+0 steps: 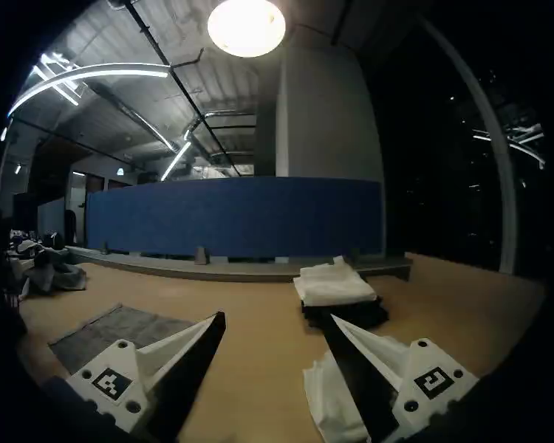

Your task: Fold towel

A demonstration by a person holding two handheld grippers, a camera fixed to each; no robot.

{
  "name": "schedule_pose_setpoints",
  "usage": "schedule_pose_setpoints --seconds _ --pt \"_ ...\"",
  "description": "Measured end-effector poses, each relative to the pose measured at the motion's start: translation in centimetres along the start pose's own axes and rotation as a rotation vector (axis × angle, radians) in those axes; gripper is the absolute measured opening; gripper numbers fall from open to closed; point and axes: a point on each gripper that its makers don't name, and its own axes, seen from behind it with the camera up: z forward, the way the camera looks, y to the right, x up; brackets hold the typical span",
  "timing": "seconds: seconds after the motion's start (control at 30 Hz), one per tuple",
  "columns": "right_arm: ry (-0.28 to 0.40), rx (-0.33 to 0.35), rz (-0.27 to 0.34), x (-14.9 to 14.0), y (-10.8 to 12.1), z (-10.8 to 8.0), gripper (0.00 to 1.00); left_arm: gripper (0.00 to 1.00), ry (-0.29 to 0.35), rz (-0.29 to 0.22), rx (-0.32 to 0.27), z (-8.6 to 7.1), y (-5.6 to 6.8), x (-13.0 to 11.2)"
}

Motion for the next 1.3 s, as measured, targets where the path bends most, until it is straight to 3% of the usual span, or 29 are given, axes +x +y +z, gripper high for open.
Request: schedule_pose_setpoints --seconds 1.3 --pt "-0.001 0.010 -0.001 0.13 -0.24 0.07 1.00 0.95 -0.001 0.000 -0.003 -0.24 0.39 -0.01"
